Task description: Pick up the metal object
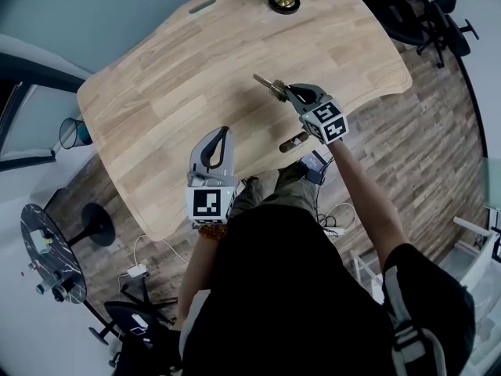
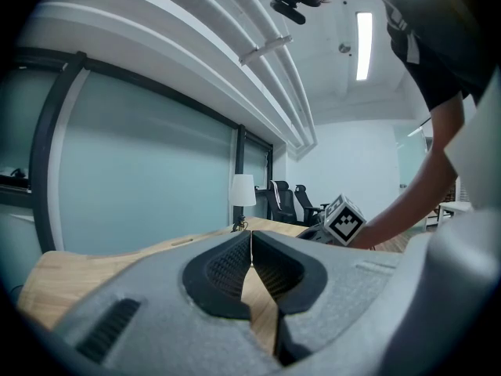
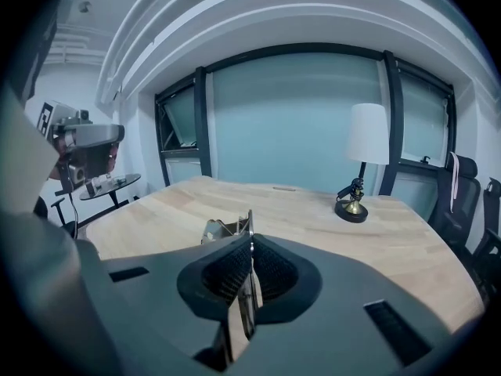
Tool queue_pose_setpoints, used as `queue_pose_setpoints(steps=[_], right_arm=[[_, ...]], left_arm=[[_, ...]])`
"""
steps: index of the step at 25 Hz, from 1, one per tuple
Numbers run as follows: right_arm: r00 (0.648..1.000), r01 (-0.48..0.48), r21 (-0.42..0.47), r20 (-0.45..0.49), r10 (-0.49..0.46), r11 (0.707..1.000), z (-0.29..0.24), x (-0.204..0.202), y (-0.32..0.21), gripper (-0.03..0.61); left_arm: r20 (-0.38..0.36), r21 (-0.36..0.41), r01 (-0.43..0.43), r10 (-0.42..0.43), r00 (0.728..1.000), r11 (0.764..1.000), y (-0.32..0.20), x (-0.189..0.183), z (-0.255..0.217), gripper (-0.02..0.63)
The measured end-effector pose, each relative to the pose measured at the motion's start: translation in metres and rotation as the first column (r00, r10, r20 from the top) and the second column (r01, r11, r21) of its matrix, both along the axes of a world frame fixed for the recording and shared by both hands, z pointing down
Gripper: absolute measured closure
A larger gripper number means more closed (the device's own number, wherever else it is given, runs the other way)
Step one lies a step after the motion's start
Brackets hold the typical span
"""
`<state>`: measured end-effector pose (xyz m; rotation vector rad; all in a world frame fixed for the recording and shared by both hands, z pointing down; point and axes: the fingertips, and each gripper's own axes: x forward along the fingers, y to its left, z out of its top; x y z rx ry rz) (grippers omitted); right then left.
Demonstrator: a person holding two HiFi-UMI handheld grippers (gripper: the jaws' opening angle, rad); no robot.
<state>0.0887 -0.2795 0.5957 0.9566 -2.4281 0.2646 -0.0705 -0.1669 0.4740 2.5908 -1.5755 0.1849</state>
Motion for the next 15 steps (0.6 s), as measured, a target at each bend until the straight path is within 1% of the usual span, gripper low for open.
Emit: queue_pose_setpoints(steps=[5, 15], right_arm=[[0.998, 0.046, -0.020, -0.034, -0.047, 0.999, 0.013, -0.013, -0.010, 0.574], [0.993, 0.076, -0.079, -0.086, -0.083, 0.994, 0.048, -0.025, -0.027, 0.574]], left_arm=[[0.001, 0.001, 0.014, -0.014, 1.000, 1.000, -0.001, -0.001, -0.001, 0.595], [0.008, -0.019, 0.030, -0.030, 1.000, 0.999, -0.003, -0.005, 0.006, 0.595]])
